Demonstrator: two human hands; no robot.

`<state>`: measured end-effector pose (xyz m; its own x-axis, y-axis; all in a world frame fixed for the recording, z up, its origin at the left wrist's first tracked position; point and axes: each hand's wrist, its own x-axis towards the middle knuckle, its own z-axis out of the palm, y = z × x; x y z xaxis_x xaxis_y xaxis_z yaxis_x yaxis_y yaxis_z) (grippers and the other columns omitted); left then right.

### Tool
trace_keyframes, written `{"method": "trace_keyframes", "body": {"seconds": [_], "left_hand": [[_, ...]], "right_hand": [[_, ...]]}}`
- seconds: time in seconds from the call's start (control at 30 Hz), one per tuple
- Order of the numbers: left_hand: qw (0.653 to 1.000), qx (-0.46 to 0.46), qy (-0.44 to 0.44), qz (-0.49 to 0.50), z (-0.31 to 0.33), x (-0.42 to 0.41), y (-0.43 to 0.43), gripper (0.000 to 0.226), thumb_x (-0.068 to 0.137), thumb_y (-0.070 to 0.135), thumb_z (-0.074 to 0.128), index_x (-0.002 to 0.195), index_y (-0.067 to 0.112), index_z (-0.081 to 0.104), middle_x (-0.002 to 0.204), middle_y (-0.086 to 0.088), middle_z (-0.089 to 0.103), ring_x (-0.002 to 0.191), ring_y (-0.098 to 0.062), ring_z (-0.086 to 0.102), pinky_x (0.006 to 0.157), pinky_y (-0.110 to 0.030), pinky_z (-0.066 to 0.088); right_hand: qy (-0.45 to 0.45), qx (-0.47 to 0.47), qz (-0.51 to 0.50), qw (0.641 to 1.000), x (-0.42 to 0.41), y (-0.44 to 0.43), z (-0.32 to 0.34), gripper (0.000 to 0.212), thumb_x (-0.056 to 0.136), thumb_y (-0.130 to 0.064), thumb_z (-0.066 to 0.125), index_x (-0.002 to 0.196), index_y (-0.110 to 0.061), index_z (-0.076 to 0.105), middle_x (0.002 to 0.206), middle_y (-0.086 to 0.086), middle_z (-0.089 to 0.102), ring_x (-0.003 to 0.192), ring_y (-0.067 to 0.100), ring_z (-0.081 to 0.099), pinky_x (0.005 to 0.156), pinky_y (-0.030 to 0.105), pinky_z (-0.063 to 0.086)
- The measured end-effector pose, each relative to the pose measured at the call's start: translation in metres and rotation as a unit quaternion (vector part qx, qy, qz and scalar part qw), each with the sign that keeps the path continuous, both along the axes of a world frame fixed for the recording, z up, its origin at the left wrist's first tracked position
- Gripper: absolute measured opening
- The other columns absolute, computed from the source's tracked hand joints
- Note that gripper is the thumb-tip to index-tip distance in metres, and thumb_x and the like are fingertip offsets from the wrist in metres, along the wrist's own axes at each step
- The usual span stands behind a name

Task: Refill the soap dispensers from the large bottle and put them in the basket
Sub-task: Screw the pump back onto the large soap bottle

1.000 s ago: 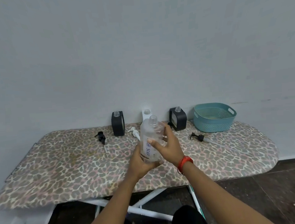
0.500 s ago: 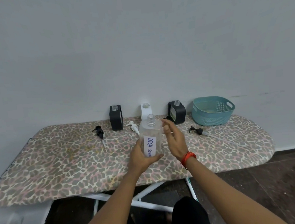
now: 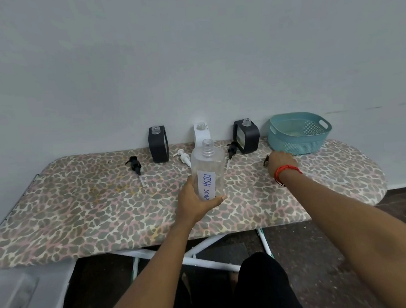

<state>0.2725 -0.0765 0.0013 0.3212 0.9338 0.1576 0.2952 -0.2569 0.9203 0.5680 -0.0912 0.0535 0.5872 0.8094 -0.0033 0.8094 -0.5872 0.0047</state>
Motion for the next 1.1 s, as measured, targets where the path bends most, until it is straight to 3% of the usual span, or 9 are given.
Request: {"method": "trace_keyframes", "body": {"seconds": [0.17, 0.33, 0.43, 0.5, 0.6, 0.73, 0.87, 0.93, 1.1], "left_hand": [[1.0, 0.002, 0.004, 0.003, 0.002, 0.0, -0.001, 0.089, 0.055, 0.046, 0.098, 0.13, 0.024, 0.055, 0.113, 0.013, 0.067, 0.102, 0.004, 0.063, 0.072, -0.012, 0.054], [1.0, 0.007, 0.007, 0.002, 0.002, 0.0, -0.002, 0.089, 0.055, 0.048, 0.098, 0.13, 0.026, 0.054, 0.115, 0.011, 0.068, 0.103, 0.0, 0.064, 0.077, -0.018, 0.056], [1.0, 0.005, 0.014, 0.002, 0.003, 0.0, -0.003, 0.088, 0.056, 0.045, 0.098, 0.13, 0.025, 0.054, 0.115, 0.01, 0.067, 0.103, -0.002, 0.065, 0.077, -0.019, 0.057], [1.0, 0.009, 0.018, 0.001, 0.004, 0.0, -0.003, 0.088, 0.058, 0.043, 0.098, 0.132, 0.023, 0.054, 0.115, 0.009, 0.067, 0.102, -0.004, 0.066, 0.073, -0.015, 0.055], [1.0, 0.006, 0.021, 0.0, 0.007, 0.0, -0.006, 0.089, 0.059, 0.042, 0.098, 0.133, 0.024, 0.052, 0.117, 0.008, 0.066, 0.104, -0.007, 0.065, 0.074, -0.016, 0.055], [1.0, 0.005, 0.017, 0.004, 0.008, -0.001, -0.008, 0.093, 0.056, 0.049, 0.097, 0.134, 0.026, 0.052, 0.119, 0.007, 0.067, 0.107, -0.011, 0.066, 0.087, -0.036, 0.061], [1.0, -0.001, 0.01, -0.001, 0.014, 0.0, -0.013, 0.093, 0.059, 0.042, 0.098, 0.136, 0.024, 0.05, 0.119, 0.009, 0.064, 0.11, -0.012, 0.063, 0.09, -0.032, 0.058], [1.0, -0.006, 0.009, -0.002, 0.016, 0.0, -0.014, 0.09, 0.061, 0.036, 0.098, 0.136, 0.021, 0.05, 0.116, 0.011, 0.061, 0.109, -0.011, 0.061, 0.087, -0.027, 0.052], [1.0, -0.013, 0.013, -0.003, 0.017, 0.0, -0.015, 0.09, 0.062, 0.034, 0.098, 0.136, 0.02, 0.049, 0.113, 0.013, 0.057, 0.107, -0.01, 0.058, 0.086, -0.024, 0.047]], "right_hand": [[-0.04, -0.03, 0.036, 0.998, 0.003, 0.002, -0.008, 0.032, 0.102, -0.01, 0.043, 0.127, -0.002, 0.062, 0.128, 0.022, 0.06, 0.123, 0.04, 0.053, 0.093, 0.045, 0.051], [-0.064, -0.025, 0.068, 0.995, 0.002, -0.01, -0.005, 0.031, 0.1, -0.004, 0.045, 0.124, -0.003, 0.064, 0.122, 0.019, 0.062, 0.116, 0.035, 0.058, 0.088, 0.043, 0.054], [-0.091, 0.056, 0.127, 0.986, -0.006, -0.014, 0.016, 0.025, 0.098, -0.007, 0.048, 0.121, -0.005, 0.058, 0.119, 0.017, 0.058, 0.111, 0.034, 0.057, 0.087, 0.045, 0.054], [-0.025, 0.162, 0.175, 0.971, -0.016, -0.011, 0.042, 0.024, 0.099, -0.018, 0.053, 0.12, -0.005, 0.057, 0.118, 0.017, 0.056, 0.107, 0.034, 0.057, 0.086, 0.045, 0.051], [0.113, 0.33, 0.212, 0.913, -0.042, -0.009, 0.101, 0.029, 0.099, -0.027, 0.06, 0.121, -0.008, 0.06, 0.119, 0.01, 0.056, 0.095, 0.021, 0.055, 0.087, 0.036, 0.047], [0.241, 0.514, 0.229, 0.791, -0.082, -0.015, 0.179, 0.021, 0.095, -0.027, 0.065, 0.111, -0.013, 0.065, 0.107, 0.001, 0.067, 0.07, -0.001, 0.056, 0.07, 0.017, 0.049], [0.327, 0.576, 0.257, 0.703, -0.114, -0.019, 0.222, 0.01, 0.094, -0.026, 0.066, 0.102, -0.022, 0.061, 0.097, -0.002, 0.071, 0.071, 0.015, 0.065, 0.068, 0.041, 0.058], [0.345, 0.586, 0.27, 0.682, -0.124, -0.019, 0.232, 0.01, 0.093, -0.024, 0.066, 0.101, -0.022, 0.061, 0.093, -0.006, 0.07, 0.075, 0.022, 0.066, 0.067, 0.05, 0.057], [0.339, 0.589, 0.287, 0.675, -0.141, -0.023, 0.238, 0.014, 0.094, -0.022, 0.065, 0.106, -0.016, 0.062, 0.092, -0.007, 0.068, 0.079, 0.024, 0.067, 0.067, 0.049, 0.057]]}}
